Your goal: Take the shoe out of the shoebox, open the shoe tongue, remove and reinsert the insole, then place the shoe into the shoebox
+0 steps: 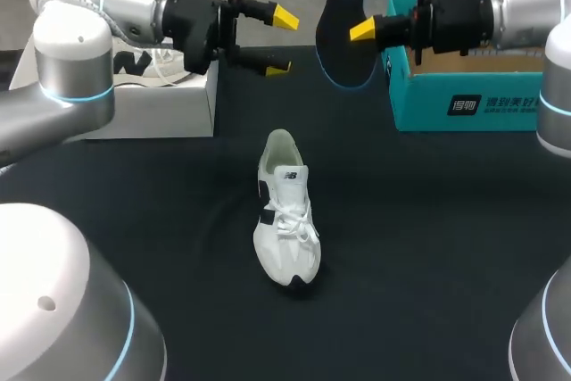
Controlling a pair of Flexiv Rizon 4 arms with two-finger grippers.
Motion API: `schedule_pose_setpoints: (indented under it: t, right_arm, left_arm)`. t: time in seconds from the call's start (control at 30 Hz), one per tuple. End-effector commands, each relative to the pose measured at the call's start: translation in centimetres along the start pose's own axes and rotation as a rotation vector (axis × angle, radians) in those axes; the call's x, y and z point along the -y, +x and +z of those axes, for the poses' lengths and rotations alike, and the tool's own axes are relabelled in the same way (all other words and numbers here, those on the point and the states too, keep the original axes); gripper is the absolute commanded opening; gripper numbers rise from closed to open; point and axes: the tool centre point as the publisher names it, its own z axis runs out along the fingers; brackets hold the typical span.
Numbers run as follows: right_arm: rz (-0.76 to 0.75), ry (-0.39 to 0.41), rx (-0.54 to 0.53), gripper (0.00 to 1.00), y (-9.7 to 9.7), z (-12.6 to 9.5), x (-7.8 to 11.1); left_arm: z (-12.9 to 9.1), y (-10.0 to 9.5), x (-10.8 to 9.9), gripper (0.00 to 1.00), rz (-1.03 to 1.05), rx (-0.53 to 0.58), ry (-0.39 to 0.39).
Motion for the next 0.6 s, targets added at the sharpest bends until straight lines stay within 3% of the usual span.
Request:
schedule_pose_setpoints:
  t: [0.03, 0.6]
  right_arm:
    - [-0.007, -0.011, 0.017, 0.0, 0.2, 0.2, -0.1]
    - [-0.067, -0.08, 0.082, 0.0, 0.9, 1.8, -2.2]
  left_arm:
    - [-2.1, 0.6, -0.2, 1.0, 0.008, -0.04, 0.012]
    - [-11.8, 4.3, -3.8, 1.0, 0.061, -0.184, 0.024]
